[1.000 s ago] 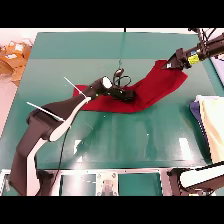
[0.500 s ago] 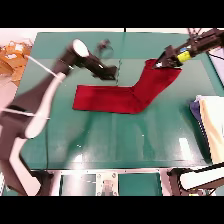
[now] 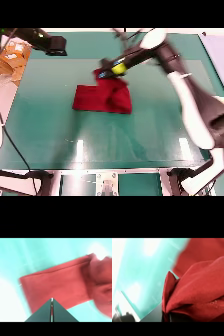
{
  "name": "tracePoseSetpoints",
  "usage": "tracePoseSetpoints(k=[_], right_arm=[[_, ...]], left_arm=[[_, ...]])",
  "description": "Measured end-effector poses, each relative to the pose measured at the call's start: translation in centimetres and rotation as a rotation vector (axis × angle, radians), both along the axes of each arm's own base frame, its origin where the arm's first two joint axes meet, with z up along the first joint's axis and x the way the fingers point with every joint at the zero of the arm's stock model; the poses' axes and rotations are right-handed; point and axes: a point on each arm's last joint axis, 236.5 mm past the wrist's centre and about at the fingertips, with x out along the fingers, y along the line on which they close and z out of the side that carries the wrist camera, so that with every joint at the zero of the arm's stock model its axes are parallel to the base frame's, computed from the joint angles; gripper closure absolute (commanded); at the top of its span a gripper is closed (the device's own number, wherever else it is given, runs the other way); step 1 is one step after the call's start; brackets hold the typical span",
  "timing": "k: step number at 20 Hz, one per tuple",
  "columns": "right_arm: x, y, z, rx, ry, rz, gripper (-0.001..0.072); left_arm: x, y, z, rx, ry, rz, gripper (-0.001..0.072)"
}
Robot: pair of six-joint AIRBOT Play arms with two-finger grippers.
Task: Fold the shirts.
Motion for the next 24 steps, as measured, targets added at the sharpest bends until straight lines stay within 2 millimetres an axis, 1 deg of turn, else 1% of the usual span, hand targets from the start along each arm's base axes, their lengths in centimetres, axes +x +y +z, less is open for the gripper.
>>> tracePoseSetpoints(k=[1, 2, 3, 4, 5, 6, 7, 8, 10, 11, 12, 13, 14, 15, 16, 17, 18, 19, 20, 21, 22, 24], right_arm=[[0.0, 3.3, -1.8, 0.023, -0.007, -0.013, 0.0238], [-0.1, 6.7, -3.7, 0.048, -0.017, -0.032, 0.0220], [-0.2, 9.5, -5.3, 0.078, -0.022, -0.057, 0.0246], [-0.1, 11.2, -6.4, 0.101, -0.021, -0.084, 0.0290], [0.4, 12.1, -7.1, 0.121, -0.027, -0.116, 0.0344], [1.1, 12.2, -7.2, 0.135, -0.031, -0.143, 0.0350], [2.0, 11.6, -7.0, 0.142, -0.031, -0.166, 0.0350], [3.1, 10.3, -6.7, 0.139, -0.029, -0.186, 0.0350], [5.9, 5.8, -5.5, 0.113, -0.030, -0.229, 0.0351], [7.0, 2.9, -5.0, 0.088, -0.024, -0.245, 0.0351], [7.9, 0.0, -4.9, 0.051, -0.014, -0.256, 0.0351], [8.6, -3.1, -4.9, 0.007, -0.004, -0.268, 0.0350], [9.2, -6.4, -5.2, -0.043, 0.009, -0.286, 0.0333], [9.5, -9.7, -5.9, -0.103, 0.028, -0.302, 0.0241], [9.4, -12.3, -7.0, -0.154, 0.061, -0.310, 0.0162], [9.1, -14.8, -8.4, -0.199, 0.098, -0.321, 0.0120], [8.7, -16.7, -9.7, -0.229, 0.133, -0.332, 0.0116], [8.1, -18.2, -11.3, -0.253, 0.174, -0.337, 0.0116], [7.3, -19.0, -12.9, -0.261, 0.212, -0.333, 0.0116], [6.5, -19.1, -14.2, -0.247, 0.247, -0.324, 0.0117], [5.9, -18.7, -15.3, -0.219, 0.268, -0.320, 0.0117], [4.4, -17.2, -17.4, -0.158, 0.306, -0.293, 0.0117]], left_arm=[[-0.3, 0.9, 0.5, 0.007, -0.006, 0.009, 0.0686], [-0.5, 1.6, 0.8, 0.013, -0.010, 0.018, 0.0687], [-0.6, 2.2, 0.5, 0.024, 0.000, 0.022, 0.0687], [-0.7, 2.7, 0.2, 0.035, 0.009, 0.025, 0.0687], [-0.8, 3.1, 0.2, 0.044, 0.008, 0.025, 0.0686], [-0.9, 3.4, 0.1, 0.050, 0.010, 0.023, 0.0687], [-0.9, 3.6, -0.3, 0.060, 0.019, 0.020, 0.0686], [-1.0, 3.7, -0.5, 0.066, 0.024, 0.016, 0.0686], [-1.0, 4.0, -0.5, 0.075, 0.020, 0.015, 0.0686], [-0.9, 4.1, -0.7, 0.078, 0.021, 0.017, 0.0687], [-0.9, 4.2, -0.6, 0.079, 0.016, 0.016, 0.0686], [-0.8, 4.1, -0.5, 0.079, 0.011, 0.016, 0.0687], [-0.7, 4.2, -0.6, 0.080, 0.011, 0.016, 0.0686], [-0.7, 4.3, -0.7, 0.083, 0.010, 0.019, 0.0686], [-0.7, 4.3, -0.5, 0.082, 0.006, 0.020, 0.0686], [-0.6, 4.3, -0.5, 0.082, 0.005, 0.020, 0.0686], [-0.6, 4.3, -0.6, 0.082, 0.006, 0.019, 0.0687], [-0.6, 4.3, -0.6, 0.082, 0.005, 0.020, 0.0687], [-0.6, 4.4, -0.5, 0.082, 0.004, 0.021, 0.0687], [-0.6, 4.3, -0.5, 0.082, 0.004, 0.021, 0.0687], [-0.6, 4.3, -0.5, 0.081, 0.004, 0.020, 0.0687], [-0.6, 4.3, -0.5, 0.080, 0.004, 0.024, 0.0687]])
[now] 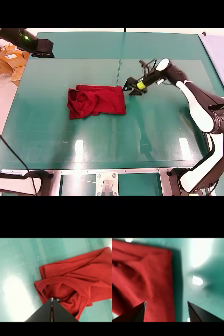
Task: Fold the shirts.
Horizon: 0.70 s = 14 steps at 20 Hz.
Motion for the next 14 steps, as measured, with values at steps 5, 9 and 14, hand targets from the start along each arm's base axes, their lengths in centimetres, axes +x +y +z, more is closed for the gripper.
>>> tracePoseSetpoints(k=[5, 9, 14], right_arm=[[-3.7, 6.4, -1.8, 0.136, 0.013, 0.104, 0.0584], [-4.3, 10.6, 0.9, 0.220, -0.037, 0.176, 0.0692], [0.1, 10.9, 15.6, 0.411, -0.264, 0.150, 0.0692]], left_arm=[[0.0, -0.1, 0.0, -0.008, 0.004, 0.009, 0.0686], [-0.1, -0.1, 0.0, -0.011, 0.010, 0.014, 0.0686], [-0.8, -0.1, -0.4, -0.006, 0.041, 0.007, 0.0687]])
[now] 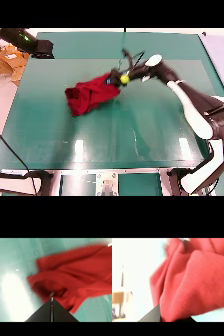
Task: Fold the shirts.
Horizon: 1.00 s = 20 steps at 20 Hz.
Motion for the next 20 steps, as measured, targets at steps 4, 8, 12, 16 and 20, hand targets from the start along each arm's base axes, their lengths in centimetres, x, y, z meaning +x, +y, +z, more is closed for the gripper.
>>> tracePoseSetpoints(k=[4, 8, 12, 16, 20], right_arm=[[4.6, -8.6, 12.5, 0.102, -0.143, -0.221, 0.0691], [7.1, -22.7, 18.7, 0.117, -0.196, -0.532, 0.0691], [6.5, -38.2, 20.3, 0.035, -0.220, -0.860, 0.0692], [2.5, -49.4, 18.7, -0.088, -0.153, -1.087, 0.0692], [-3.7, -54.5, 16.1, -0.238, 0.025, -1.208, 0.0693]], left_arm=[[-0.9, 0.0, -0.4, 0.006, 0.042, -0.010, 0.0687], [-1.8, 0.0, -0.8, 0.010, 0.080, -0.022, 0.0686], [-2.1, 0.0, -0.9, 0.011, 0.093, -0.026, 0.0686], [-2.1, -0.1, -0.9, 0.008, 0.093, -0.026, 0.0687], [-2.1, -0.1, -0.9, 0.006, 0.093, -0.023, 0.0687]])
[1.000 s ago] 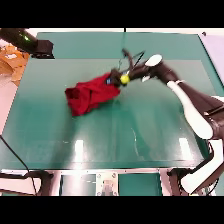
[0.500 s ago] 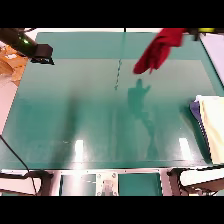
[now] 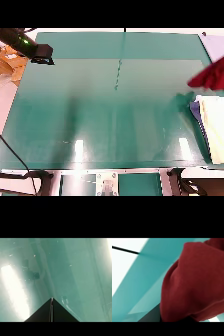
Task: Fold the shirts.
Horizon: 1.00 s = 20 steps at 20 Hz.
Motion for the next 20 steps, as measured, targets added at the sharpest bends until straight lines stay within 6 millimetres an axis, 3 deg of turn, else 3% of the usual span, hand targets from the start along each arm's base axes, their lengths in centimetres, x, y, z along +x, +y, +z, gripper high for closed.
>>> tracePoseSetpoints(k=[6, 10, 12, 15, 16, 17, 18, 20], right_arm=[[-10.6, -3.6, -1.2, -0.072, 0.302, -0.246, 0.0692], [-16.5, -4.7, -3.0, -0.101, 0.507, -0.361, 0.0692], [-19.0, -4.8, -4.6, -0.100, 0.606, -0.401, 0.0692], [-22.9, -4.9, -8.5, -0.082, 0.791, -0.436, 0.0691], [-24.0, -4.8, -10.0, -0.073, 0.851, -0.441, 0.0617], [-24.9, -4.7, -11.5, -0.062, 0.905, -0.440, 0.0311], [-25.9, -4.6, -13.2, -0.052, 0.962, -0.436, 0.0073], [-27.1, -4.3, -16.4, -0.036, 1.040, -0.406, 0.0073]], left_arm=[[0.0, 0.0, 0.0, 0.000, 0.000, -0.001, 0.0686], [0.0, 0.0, 0.0, 0.001, 0.000, -0.004, 0.0686], [0.0, 0.0, 0.0, 0.001, 0.000, -0.006, 0.0686], [-0.1, -0.1, 0.0, -0.002, 0.000, -0.009, 0.0686], [-0.1, -0.2, 0.0, -0.007, 0.001, -0.011, 0.0686], [-0.1, -0.3, 0.1, -0.011, 0.002, -0.014, 0.0686], [-0.2, -0.5, 0.1, -0.016, 0.004, -0.017, 0.0686], [-0.3, -0.7, 0.2, -0.026, 0.006, -0.023, 0.0687]])
